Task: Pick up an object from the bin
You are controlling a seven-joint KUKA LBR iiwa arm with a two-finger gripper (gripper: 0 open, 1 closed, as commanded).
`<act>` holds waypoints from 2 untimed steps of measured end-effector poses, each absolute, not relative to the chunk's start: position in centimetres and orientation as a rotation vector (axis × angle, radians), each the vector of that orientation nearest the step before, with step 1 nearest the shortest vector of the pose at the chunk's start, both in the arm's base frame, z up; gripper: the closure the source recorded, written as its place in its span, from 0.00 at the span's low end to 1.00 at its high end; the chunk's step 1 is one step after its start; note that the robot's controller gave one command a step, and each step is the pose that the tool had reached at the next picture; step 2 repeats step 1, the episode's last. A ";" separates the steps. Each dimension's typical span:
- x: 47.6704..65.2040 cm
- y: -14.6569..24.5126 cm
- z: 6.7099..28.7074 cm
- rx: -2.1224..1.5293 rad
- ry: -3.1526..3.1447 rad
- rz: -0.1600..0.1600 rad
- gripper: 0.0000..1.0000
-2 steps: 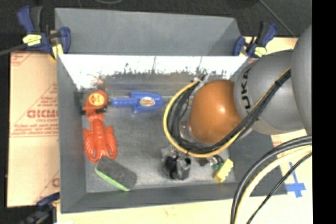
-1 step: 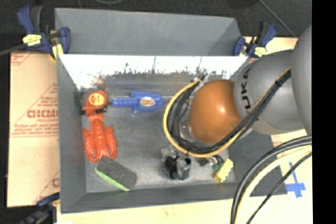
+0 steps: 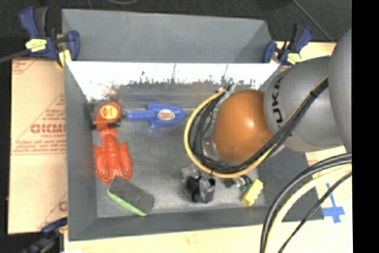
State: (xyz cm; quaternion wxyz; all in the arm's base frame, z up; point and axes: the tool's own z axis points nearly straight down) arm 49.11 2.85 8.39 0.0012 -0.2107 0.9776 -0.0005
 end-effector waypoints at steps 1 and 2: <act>49.1 2.8 8.4 -0.662 3.069 -0.002 1.00; 49.1 2.8 8.4 -0.662 3.069 -0.002 1.00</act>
Offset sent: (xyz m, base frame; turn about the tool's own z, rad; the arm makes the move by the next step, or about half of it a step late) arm 0.0000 0.0000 0.0000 0.0000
